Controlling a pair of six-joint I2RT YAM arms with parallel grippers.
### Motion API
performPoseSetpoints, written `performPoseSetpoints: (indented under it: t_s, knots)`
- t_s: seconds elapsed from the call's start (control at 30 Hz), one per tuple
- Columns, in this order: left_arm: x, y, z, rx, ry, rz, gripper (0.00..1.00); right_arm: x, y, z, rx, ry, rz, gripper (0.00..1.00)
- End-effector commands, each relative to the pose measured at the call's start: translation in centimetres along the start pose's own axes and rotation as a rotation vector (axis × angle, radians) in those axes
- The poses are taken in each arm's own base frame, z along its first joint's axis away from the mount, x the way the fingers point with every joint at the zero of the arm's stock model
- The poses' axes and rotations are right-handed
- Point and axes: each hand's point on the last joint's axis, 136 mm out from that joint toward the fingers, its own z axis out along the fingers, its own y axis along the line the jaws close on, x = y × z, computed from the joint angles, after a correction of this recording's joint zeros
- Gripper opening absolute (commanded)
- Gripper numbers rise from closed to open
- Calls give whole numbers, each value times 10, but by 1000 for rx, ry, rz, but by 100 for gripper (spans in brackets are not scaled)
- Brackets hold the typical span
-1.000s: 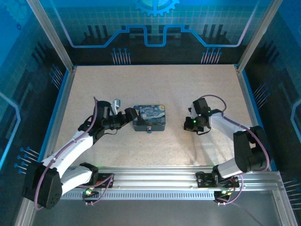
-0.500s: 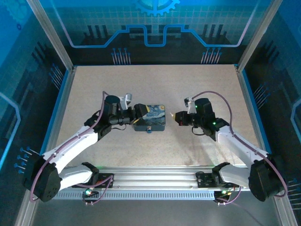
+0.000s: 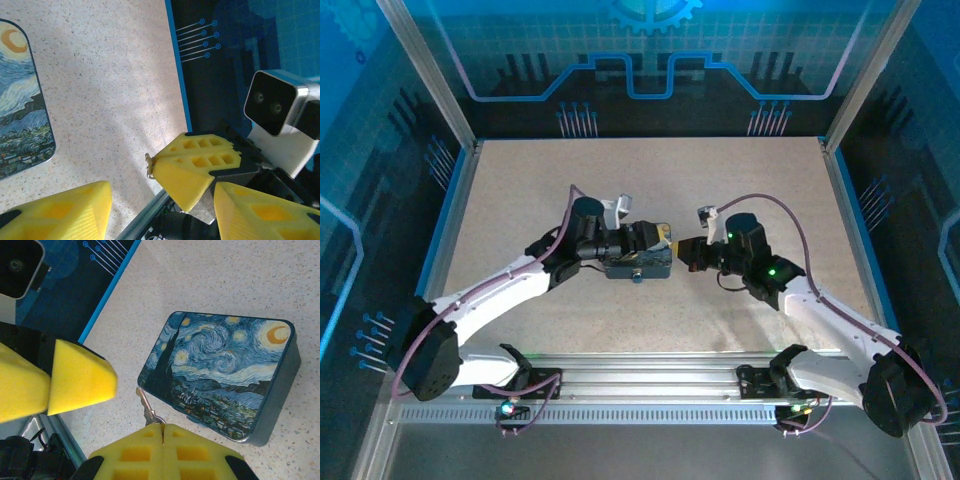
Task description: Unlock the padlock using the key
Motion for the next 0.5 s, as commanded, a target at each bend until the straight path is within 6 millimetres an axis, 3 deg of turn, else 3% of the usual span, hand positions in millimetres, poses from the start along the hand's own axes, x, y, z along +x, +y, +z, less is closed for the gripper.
performPoseSetpoints:
  t_s: [0.0,0.47]
  knots:
    - [-5,-18,6,47,-8,21,55,-18,21,-2,-45,-53,-23,0]
    - [-6,-14,12,38,-12,12,37,-15,33,2,-71,-33,-48,0]
